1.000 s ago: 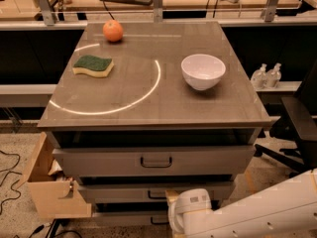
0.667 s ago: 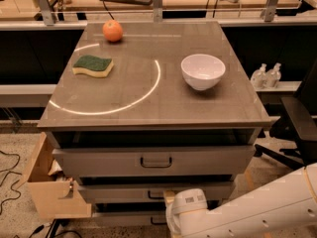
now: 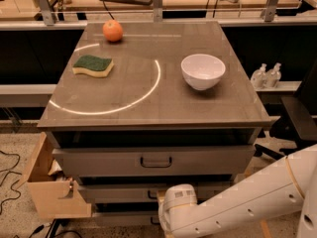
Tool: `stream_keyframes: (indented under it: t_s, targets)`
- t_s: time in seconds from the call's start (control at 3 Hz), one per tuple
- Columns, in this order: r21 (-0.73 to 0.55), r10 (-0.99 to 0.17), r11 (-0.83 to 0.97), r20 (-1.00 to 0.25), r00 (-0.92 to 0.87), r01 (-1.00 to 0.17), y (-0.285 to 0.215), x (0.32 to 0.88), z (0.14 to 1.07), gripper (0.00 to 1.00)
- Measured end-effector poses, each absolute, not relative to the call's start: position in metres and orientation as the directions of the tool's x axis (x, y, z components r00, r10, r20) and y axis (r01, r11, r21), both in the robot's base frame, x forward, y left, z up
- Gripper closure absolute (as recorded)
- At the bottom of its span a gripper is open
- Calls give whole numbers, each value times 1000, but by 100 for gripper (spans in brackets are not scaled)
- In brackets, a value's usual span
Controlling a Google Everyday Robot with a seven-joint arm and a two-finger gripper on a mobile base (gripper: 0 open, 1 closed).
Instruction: Open middle drawer
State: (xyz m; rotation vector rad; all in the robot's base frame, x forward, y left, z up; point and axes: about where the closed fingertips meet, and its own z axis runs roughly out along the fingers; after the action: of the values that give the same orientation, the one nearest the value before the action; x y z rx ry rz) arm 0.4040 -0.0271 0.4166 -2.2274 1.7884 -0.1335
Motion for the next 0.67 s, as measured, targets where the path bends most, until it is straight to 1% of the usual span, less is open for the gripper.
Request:
stream_keyframes:
  t_s: [0.33,0.67]
  targets:
    - [-238,-966,-186,-131,221,-953,-16,401,409,0]
    - [-200,-965,-180,-155,213,-963,-7,399,401,18]
